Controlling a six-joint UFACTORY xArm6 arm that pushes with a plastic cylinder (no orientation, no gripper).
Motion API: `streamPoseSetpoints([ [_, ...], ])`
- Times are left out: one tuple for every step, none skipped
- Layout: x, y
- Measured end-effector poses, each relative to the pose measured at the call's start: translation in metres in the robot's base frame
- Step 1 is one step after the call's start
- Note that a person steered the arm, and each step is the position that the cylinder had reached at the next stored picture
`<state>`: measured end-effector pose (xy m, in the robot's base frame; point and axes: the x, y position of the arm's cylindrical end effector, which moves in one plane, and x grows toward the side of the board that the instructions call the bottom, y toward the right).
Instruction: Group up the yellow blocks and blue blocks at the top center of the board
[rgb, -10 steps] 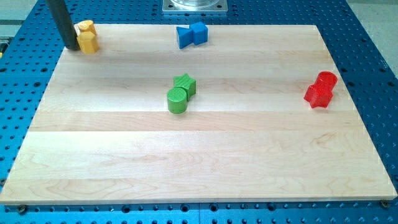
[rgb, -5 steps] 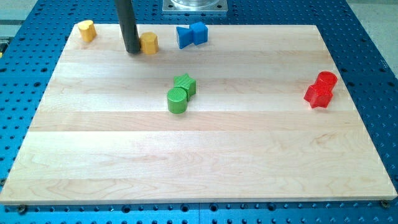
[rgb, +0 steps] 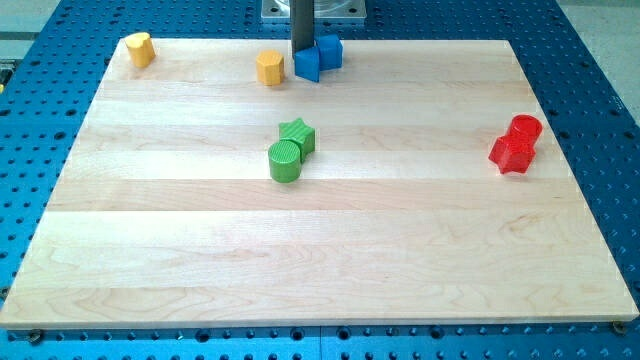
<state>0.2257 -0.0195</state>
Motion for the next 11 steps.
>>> streamPoseSetpoints([
  [0.0, 0.0],
  [-0.003, -0.012],
  [-0.026, -0.05],
  [-0.033, -0.027],
  [-0.033, 0.043],
  [-0.024, 0.058],
  [0.02, 0.033],
  [0.003, 0.024],
  [-0.03, -0.019],
  [-0.001, -0.107],
  [0.065, -0.166],
])
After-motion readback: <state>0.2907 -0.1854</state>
